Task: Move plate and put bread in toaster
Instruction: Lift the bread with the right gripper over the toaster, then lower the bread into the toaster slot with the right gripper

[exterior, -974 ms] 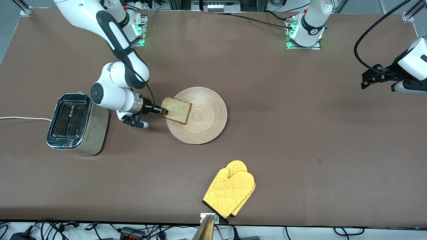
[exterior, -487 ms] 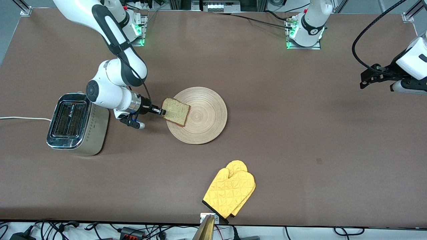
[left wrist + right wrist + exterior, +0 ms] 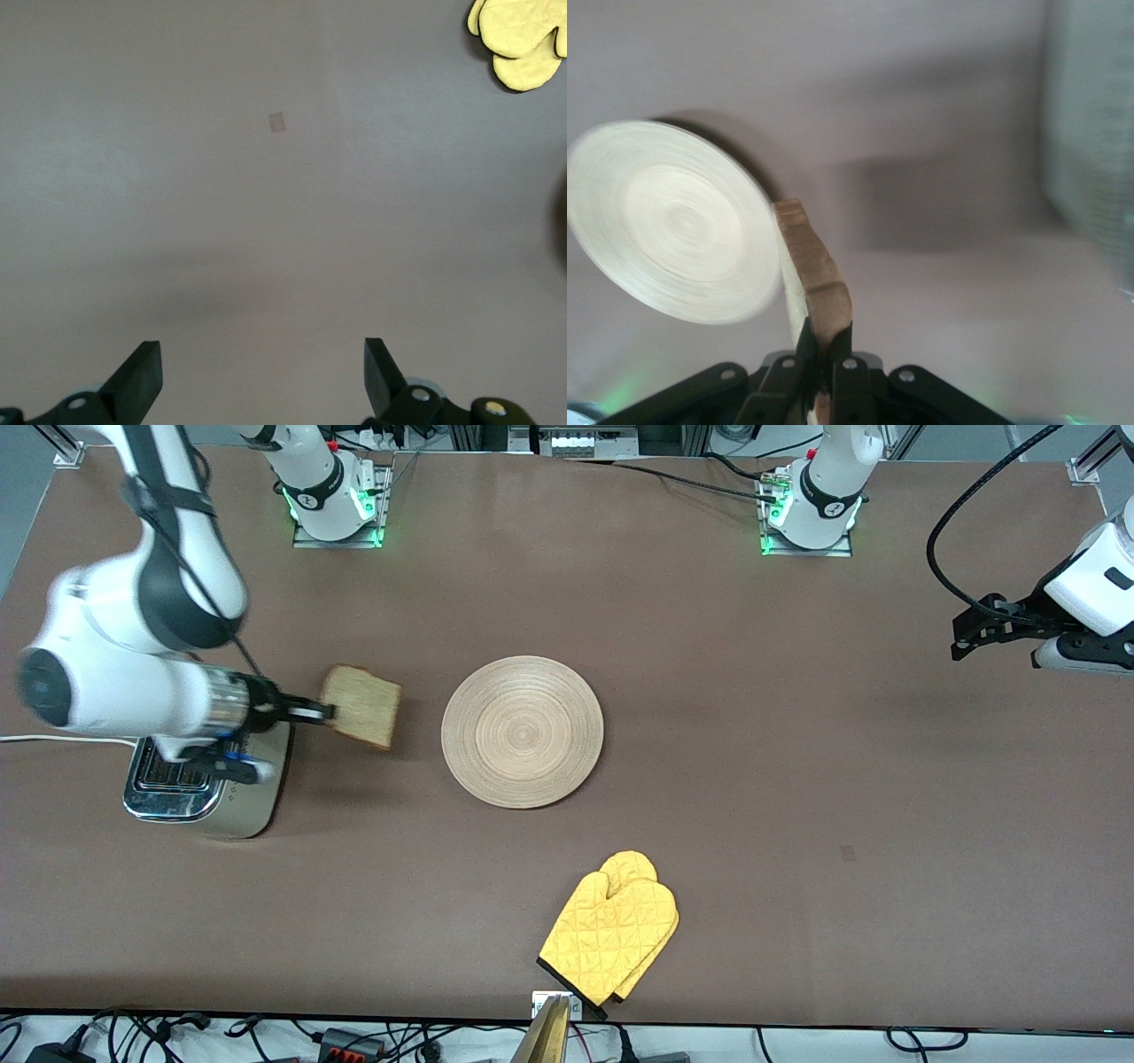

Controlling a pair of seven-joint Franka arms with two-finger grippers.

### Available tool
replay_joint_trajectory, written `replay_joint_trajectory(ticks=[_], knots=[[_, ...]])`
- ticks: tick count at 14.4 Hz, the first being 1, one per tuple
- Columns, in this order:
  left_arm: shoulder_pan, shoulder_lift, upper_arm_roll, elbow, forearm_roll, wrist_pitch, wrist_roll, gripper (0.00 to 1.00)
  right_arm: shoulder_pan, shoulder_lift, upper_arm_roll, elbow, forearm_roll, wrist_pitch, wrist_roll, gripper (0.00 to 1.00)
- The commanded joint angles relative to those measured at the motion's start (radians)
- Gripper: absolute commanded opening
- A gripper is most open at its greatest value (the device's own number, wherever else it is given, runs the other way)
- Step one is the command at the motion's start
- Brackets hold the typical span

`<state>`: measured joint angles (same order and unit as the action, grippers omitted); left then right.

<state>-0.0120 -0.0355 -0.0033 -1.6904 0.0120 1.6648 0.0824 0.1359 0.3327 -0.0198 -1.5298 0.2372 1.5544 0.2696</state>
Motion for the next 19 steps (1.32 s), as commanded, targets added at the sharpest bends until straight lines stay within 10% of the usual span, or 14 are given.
replay_joint_trajectory(ticks=[1, 9, 19], knots=[[0.0, -0.011, -0.004, 0.009, -0.012, -0.019, -0.006, 1.0, -0.028, 0.057, 0.009, 0.209, -0.169, -0.196, -0.091, 0.0], [0.007, -0.004, -0.003, 0.02, -0.012, -0.019, 0.004, 1.0, -0.062, 0.12, 0.003, 0.258, -0.625, -0.148, -0.474, 0.0], [0.01, 0.009, -0.003, 0.037, -0.012, -0.02, 0.002, 1.0, -0.071, 0.255, -0.008, 0.352, -0.593, -0.146, -0.35, 0.0]])
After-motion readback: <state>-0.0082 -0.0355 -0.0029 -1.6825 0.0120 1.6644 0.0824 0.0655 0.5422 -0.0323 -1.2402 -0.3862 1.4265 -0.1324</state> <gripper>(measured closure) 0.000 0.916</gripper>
